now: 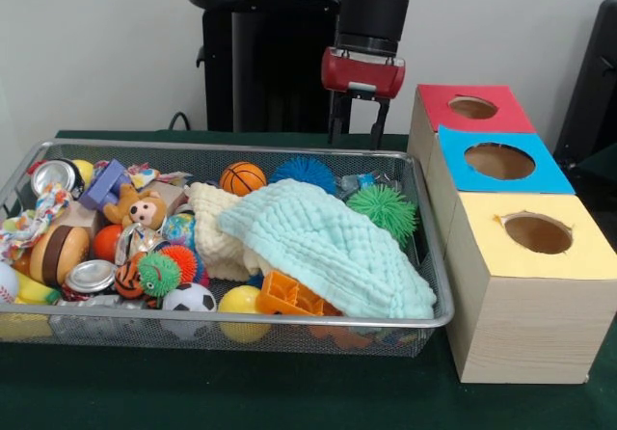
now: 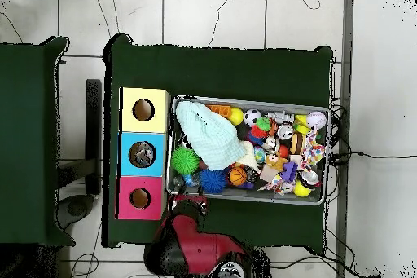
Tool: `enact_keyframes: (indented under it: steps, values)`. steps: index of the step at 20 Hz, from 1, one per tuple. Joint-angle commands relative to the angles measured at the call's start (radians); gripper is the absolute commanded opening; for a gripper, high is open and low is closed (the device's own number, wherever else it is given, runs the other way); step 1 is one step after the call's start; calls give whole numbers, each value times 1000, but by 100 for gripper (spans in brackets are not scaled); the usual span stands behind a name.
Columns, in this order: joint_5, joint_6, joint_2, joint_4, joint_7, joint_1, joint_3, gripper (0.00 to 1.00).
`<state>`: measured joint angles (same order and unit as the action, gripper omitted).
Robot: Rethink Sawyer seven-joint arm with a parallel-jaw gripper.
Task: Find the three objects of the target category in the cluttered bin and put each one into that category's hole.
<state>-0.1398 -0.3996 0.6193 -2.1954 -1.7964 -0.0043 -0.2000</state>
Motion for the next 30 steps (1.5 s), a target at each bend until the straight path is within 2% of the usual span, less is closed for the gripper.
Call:
enact_keyframes:
  steps: [1,8,13,16,24,30]
  values:
    - [13,-96,-34,43,-236,-33,90,100]
    - [14,-44,-32,57,-199,-35,95,100]
    - [18,-23,-25,72,-170,-9,83,100]
    - [41,-35,-28,72,-172,18,67,100]
    - [141,-124,-94,86,-209,102,22,100]
    - [168,-117,-87,82,-223,113,26,100]
